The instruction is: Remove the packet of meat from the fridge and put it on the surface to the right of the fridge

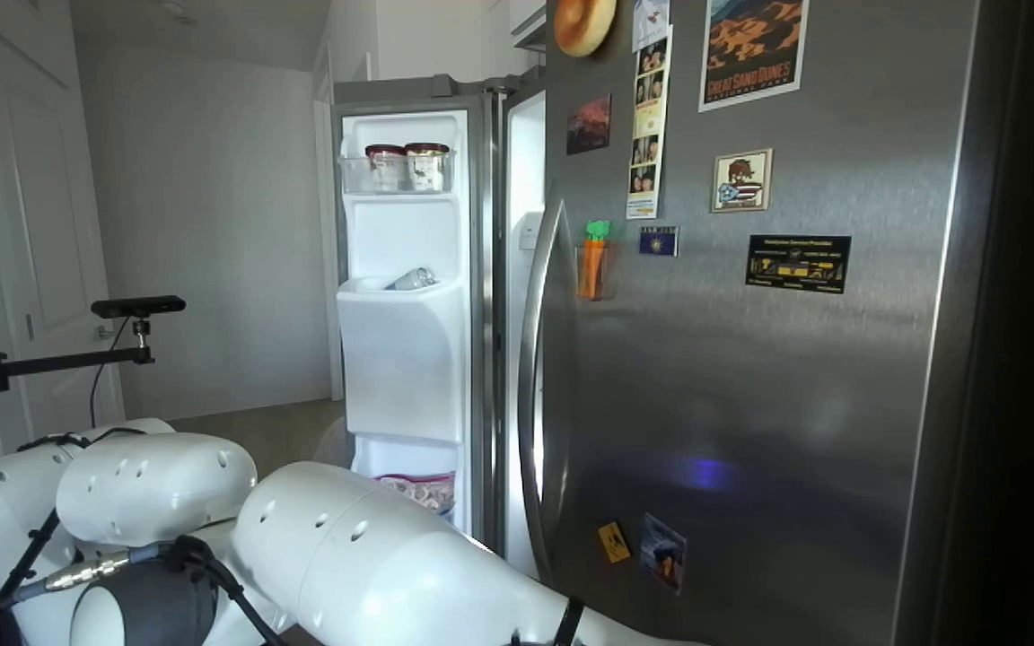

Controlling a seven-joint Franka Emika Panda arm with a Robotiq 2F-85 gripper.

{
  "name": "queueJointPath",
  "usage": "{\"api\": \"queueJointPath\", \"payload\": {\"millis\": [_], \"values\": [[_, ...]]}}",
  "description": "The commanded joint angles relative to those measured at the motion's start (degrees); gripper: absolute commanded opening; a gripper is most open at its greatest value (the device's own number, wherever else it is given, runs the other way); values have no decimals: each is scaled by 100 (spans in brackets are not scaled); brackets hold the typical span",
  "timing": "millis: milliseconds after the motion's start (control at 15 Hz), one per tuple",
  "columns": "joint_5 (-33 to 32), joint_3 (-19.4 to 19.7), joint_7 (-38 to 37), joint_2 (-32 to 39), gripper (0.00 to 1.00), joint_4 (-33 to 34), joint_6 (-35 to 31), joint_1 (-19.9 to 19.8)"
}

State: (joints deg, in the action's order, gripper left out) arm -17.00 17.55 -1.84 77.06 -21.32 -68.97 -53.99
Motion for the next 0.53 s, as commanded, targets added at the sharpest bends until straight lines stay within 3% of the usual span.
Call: {"api": "queueJointPath", "payload": {"millis": [0,200,467], "values": [[-43,107,-133,-105,81,-77,63,71],[-18,90,-77,-188,100,-66,66,63],[-18,35,385,-452,100,-132,-56,51]]}}
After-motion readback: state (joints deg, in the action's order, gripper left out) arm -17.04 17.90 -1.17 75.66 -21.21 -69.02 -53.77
